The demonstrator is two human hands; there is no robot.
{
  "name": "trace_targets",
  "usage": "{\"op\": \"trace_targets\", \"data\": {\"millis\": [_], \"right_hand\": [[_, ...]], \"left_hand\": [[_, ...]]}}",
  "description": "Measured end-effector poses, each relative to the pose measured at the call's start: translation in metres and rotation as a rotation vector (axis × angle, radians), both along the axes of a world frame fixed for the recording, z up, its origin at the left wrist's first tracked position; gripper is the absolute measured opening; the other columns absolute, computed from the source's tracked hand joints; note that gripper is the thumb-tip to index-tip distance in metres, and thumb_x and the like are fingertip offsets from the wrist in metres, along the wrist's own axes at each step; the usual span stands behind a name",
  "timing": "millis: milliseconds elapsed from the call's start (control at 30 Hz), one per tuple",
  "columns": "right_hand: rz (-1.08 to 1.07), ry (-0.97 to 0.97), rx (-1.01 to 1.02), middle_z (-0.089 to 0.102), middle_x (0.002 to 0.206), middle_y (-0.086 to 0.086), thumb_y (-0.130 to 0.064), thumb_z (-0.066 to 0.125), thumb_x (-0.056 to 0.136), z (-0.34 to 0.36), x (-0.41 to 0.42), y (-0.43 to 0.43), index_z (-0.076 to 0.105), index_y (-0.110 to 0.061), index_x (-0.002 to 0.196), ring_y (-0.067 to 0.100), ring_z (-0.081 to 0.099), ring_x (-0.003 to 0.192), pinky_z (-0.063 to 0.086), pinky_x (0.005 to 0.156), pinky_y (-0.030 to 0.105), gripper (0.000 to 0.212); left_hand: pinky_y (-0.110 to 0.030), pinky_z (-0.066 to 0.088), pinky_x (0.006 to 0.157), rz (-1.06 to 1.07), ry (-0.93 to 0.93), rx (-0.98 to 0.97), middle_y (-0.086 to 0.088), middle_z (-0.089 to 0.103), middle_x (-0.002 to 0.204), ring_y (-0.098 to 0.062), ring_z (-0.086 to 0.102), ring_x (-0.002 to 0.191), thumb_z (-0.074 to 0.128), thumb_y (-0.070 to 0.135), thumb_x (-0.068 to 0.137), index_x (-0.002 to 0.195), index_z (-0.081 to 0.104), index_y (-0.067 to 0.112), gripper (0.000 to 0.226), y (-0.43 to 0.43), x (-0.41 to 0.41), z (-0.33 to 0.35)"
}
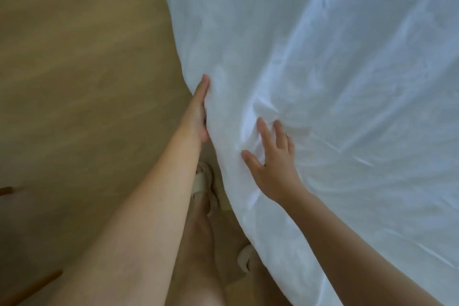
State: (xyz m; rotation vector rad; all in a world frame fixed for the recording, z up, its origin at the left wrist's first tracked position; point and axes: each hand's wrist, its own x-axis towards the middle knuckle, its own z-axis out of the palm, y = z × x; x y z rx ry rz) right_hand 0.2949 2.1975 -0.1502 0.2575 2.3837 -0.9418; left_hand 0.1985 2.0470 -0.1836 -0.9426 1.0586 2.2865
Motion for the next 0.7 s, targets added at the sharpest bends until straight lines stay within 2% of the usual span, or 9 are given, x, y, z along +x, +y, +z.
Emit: {"op": "trace_targets", "data": {"millis": [100, 167, 267, 300, 367, 433, 533, 600, 700], "right_hand": [[-0.126, 0.059, -0.041, -0.008, 0.159, -0.006, -0.045, 0.049, 0.092, 0.014, -0.036, -0.022, 0.004, -0.041, 0.149, 0.019, -0.009, 0.144, 0.007, 0.115, 0.045, 0.073], [-0.196, 0.191, -0.004, -0.003, 0.159, -0.005, -0.054, 0.043, 0.089, 0.023, -0.068, -0.039, 0.007, -0.043, 0.149, 0.015, -0.005, 0.144, 0.003, 0.115, 0.044, 0.071], [-0.202, 0.341, 0.150, 0.006, 0.159, -0.005, -0.056, 0.035, 0.084, 0.020, -0.117, -0.065, 0.012, -0.043, 0.148, 0.009, -0.002, 0.143, -0.010, 0.111, 0.039, 0.069], [-0.130, 0.271, 0.187, 0.003, 0.160, -0.006, -0.053, 0.038, 0.087, 0.014, -0.130, -0.072, 0.010, -0.042, 0.149, 0.011, -0.005, 0.144, -0.013, 0.111, 0.040, 0.069], [0.132, -0.034, 0.287, -0.012, 0.159, -0.004, -0.045, 0.042, 0.093, -0.005, -0.146, -0.083, 0.000, -0.038, 0.150, 0.019, -0.015, 0.145, -0.013, 0.112, 0.050, 0.071], [0.259, -0.218, 0.378, -0.021, 0.158, -0.002, -0.043, 0.044, 0.094, -0.023, -0.158, -0.087, -0.005, -0.036, 0.150, 0.025, -0.021, 0.144, -0.008, 0.113, 0.057, 0.075], [0.083, -0.116, 0.384, -0.004, 0.160, -0.004, -0.042, 0.046, 0.092, -0.030, -0.174, -0.091, 0.007, -0.032, 0.150, 0.022, -0.005, 0.146, 0.003, 0.111, 0.059, 0.071], [-0.025, 0.017, 0.379, 0.015, 0.157, 0.000, -0.039, 0.050, 0.091, -0.025, -0.182, -0.090, 0.021, -0.026, 0.148, 0.023, 0.012, 0.142, 0.010, 0.112, 0.053, 0.065], [-0.130, 0.168, 0.298, 0.028, 0.150, 0.007, -0.029, 0.056, 0.089, -0.013, -0.194, -0.082, 0.033, -0.016, 0.143, 0.028, 0.025, 0.136, 0.015, 0.111, 0.041, 0.061]], "left_hand": [[-0.037, 0.054, 0.085, -0.194, -0.109, -0.107, -0.013, 0.069, 0.106, -0.027, 0.067, 0.094, 0.067, 0.028, 0.081, 0.114, 0.064, 0.008, 0.039, -0.006, -0.040, 0.021], [-0.034, 0.057, 0.070, -0.204, -0.168, -0.207, -0.013, 0.071, 0.093, -0.027, 0.070, 0.080, 0.072, 0.011, 0.072, 0.099, 0.070, 0.005, 0.028, -0.016, -0.051, 0.033], [-0.027, 0.054, 0.053, -0.130, -0.117, -0.364, -0.007, 0.074, 0.078, -0.021, 0.072, 0.068, 0.077, 0.012, 0.054, 0.076, 0.074, 0.011, 0.023, -0.053, -0.033, 0.040], [-0.026, 0.053, 0.054, -0.113, -0.149, -0.408, -0.006, 0.074, 0.080, -0.021, 0.071, 0.068, 0.076, 0.008, 0.058, 0.078, 0.073, 0.010, 0.020, -0.065, -0.030, 0.033], [-0.026, 0.047, 0.058, -0.133, -0.312, -0.596, -0.007, 0.067, 0.081, -0.025, 0.064, 0.071, 0.066, -0.002, 0.073, 0.077, 0.060, 0.012, 0.016, -0.080, -0.038, -0.001], [-0.029, 0.039, 0.061, -0.257, -0.371, -0.695, -0.007, 0.055, 0.076, -0.023, 0.052, 0.075, 0.057, -0.004, 0.079, 0.070, 0.046, 0.015, 0.024, -0.075, -0.067, -0.033], [-0.025, 0.040, 0.064, -0.419, -0.279, -0.652, -0.002, 0.057, 0.086, -0.020, 0.055, 0.082, 0.059, 0.003, 0.078, 0.090, 0.052, 0.014, 0.018, -0.063, -0.109, -0.061], [-0.023, 0.044, 0.063, -0.343, -0.227, -0.500, -0.003, 0.058, 0.100, -0.015, 0.057, 0.086, 0.067, 0.003, 0.069, 0.113, 0.046, 0.010, 0.050, -0.069, -0.133, -0.065], [-0.040, 0.048, 0.092, -0.184, -0.177, -0.203, -0.012, 0.057, 0.125, -0.027, 0.059, 0.110, 0.072, 0.010, 0.045, 0.139, 0.032, 0.007, 0.102, -0.086, -0.164, -0.064]]}}
